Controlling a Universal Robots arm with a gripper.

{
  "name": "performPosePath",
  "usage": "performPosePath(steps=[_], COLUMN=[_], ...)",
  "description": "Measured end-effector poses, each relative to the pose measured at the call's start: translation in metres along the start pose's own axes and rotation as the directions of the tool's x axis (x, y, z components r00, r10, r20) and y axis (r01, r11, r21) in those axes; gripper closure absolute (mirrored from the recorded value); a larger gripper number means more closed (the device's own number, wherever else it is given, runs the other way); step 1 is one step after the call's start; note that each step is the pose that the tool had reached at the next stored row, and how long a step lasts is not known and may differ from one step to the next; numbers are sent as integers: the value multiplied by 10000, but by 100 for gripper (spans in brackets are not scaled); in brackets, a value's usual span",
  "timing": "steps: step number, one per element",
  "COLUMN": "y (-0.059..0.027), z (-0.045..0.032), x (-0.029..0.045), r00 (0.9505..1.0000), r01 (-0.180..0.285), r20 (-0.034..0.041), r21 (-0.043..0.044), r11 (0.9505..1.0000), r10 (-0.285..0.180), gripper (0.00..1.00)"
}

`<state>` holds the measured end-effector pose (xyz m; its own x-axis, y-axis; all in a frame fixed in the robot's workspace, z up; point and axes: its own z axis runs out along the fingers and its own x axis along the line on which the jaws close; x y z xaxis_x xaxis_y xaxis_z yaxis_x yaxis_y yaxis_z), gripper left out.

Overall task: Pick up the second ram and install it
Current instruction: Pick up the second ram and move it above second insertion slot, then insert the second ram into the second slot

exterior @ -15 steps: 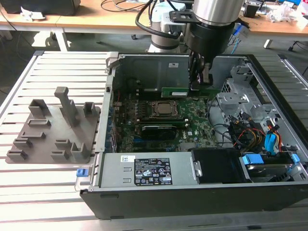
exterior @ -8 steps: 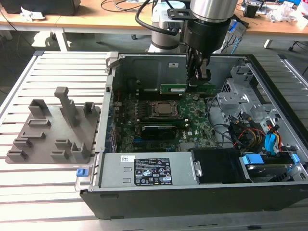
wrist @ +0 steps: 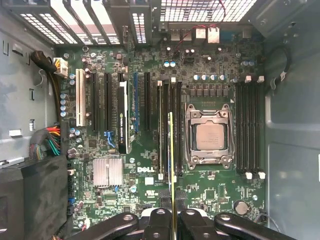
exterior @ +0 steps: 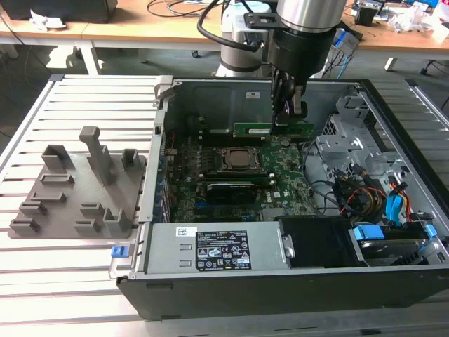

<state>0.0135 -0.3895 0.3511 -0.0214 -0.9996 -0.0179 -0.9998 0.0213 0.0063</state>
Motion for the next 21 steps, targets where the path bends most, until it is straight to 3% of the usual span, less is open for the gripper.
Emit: performPosePath(steps=[4, 12, 21], y=[0, 30, 30], z=[2, 179, 252], x=[-1, 3, 4], r00=[10000, 10000, 10000], r01=[0, -1, 0], r20=[1, -1, 1], r21=[1, 0, 1], r11=[10000, 10000, 10000], r10=[0, 1, 0], gripper=[86, 86, 86])
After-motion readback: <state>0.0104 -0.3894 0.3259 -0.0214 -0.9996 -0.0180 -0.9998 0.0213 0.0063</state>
